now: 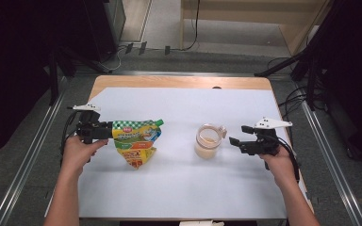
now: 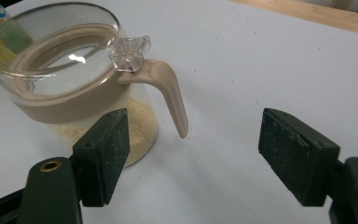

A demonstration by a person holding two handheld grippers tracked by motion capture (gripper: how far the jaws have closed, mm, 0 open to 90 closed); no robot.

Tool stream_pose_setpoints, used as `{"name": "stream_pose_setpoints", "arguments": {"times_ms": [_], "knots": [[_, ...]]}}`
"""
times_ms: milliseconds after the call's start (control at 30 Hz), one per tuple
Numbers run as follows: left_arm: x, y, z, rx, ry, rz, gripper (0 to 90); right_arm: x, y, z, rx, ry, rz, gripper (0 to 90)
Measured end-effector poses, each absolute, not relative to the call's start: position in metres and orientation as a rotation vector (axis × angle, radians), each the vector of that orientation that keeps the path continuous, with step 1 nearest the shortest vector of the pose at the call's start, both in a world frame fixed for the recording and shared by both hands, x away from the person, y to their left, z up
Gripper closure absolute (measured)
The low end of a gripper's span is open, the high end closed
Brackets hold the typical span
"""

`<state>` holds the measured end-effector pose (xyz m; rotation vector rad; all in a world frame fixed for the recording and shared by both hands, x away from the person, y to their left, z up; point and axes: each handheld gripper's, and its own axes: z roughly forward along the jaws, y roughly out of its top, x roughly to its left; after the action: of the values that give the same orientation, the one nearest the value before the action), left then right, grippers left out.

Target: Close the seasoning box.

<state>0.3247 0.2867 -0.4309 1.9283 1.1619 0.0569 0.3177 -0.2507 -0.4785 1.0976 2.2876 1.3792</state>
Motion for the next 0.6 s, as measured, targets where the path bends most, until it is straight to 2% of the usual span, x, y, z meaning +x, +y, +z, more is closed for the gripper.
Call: {"name": "stream_pose_setpoints", "arguments": {"times_ms": [600], "knots": [[0.331, 0.279, -0.439, 1.943, 1.158, 0.067, 39.7, 0.329, -0.279, -0.499, 1.281, 2.209, 1.237, 25.7]]}}
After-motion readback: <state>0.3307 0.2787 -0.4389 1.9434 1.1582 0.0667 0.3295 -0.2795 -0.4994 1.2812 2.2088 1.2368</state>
